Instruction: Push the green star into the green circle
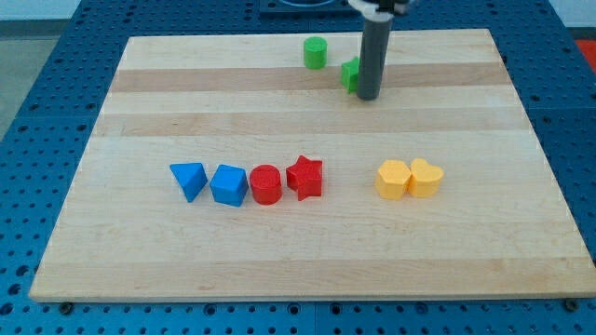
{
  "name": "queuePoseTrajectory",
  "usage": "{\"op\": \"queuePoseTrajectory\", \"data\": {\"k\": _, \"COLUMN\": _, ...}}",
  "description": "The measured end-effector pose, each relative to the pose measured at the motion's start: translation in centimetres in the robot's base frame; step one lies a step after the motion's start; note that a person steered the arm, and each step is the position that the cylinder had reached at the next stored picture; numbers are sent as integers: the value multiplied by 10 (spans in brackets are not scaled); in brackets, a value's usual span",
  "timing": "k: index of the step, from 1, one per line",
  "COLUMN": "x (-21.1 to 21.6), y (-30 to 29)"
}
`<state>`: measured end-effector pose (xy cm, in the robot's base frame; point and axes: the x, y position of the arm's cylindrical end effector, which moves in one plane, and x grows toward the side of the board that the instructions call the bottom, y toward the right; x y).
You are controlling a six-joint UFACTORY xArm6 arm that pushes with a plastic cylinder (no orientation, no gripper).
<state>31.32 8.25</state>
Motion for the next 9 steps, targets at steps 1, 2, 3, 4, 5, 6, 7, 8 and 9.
{"op": "queuePoseTrajectory", "data": {"k": 1, "x": -23, "y": -1}}
{"op": "queuePoseTrajectory", "data": {"k": 2, "x": -19, "y": -2}}
{"op": "queuePoseTrajectory", "data": {"k": 3, "x": -20, "y": 5}}
{"op": "queuePoseTrajectory", "data": {"k": 4, "x": -40, "y": -1}}
{"op": "queuePoseTrajectory", "data": {"k": 5, "x": -52, "y": -3}}
{"op": "queuePoseTrajectory", "data": {"k": 6, "x": -53, "y": -17}}
{"op": "queuePoseTrajectory", "data": {"k": 7, "x": -53, "y": -23}}
{"op": "queuePoseTrajectory", "data": {"k": 8, "x": -48, "y": -19}}
{"op": "queuePoseTrajectory", "data": {"k": 9, "x": -26, "y": -5}}
